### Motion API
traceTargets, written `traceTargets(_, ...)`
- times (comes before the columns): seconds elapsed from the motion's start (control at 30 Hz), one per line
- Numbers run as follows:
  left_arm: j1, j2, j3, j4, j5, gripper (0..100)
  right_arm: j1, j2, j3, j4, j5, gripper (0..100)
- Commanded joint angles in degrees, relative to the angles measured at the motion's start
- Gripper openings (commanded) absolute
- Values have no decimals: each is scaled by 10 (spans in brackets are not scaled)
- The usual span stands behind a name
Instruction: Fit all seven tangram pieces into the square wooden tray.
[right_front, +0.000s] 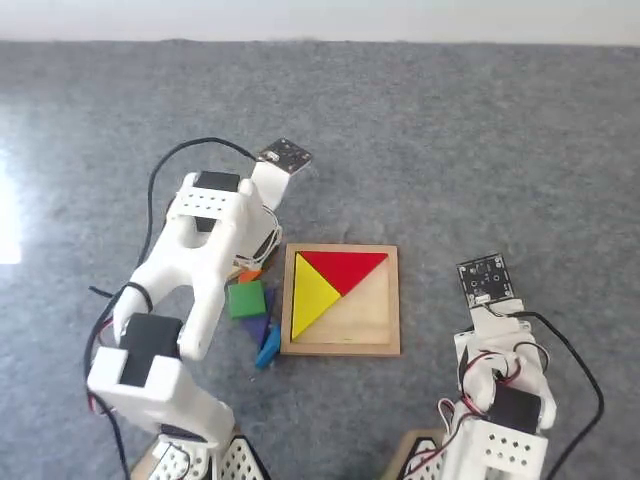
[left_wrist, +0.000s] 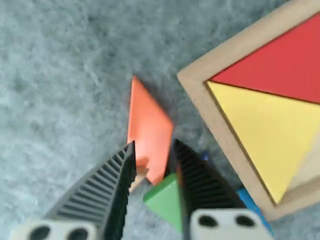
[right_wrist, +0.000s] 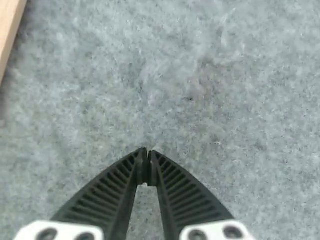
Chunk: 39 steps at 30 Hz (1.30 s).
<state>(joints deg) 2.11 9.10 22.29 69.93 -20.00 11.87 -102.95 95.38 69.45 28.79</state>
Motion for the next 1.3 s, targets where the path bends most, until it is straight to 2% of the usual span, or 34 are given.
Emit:
traceTargets(0.0, 6, 18, -22, -27, 9, 196, 6, -7, 11, 2, 1, 17)
traceTargets(0.23, -2, 82, -25, -29, 7, 209, 6, -7, 11, 2, 1, 17)
traceTargets(0.53, -82, 91, -65, -25, 8, 209, 6, -7, 11, 2, 1, 17)
traceTargets(0.7, -88, 91, -81, -24, 6, 126, 6, -7, 11, 2, 1, 17)
traceTargets(0.83, -92, 85, -109, -19, 14, 122, 6, -7, 11, 2, 1, 17)
traceTargets(0.97, -111, 85, -176, 21, 36, 152, 6, -7, 11, 2, 1, 17)
traceTargets(1.27, -129, 85, -341, 149, 33, 156, 5, -7, 11, 2, 1, 17)
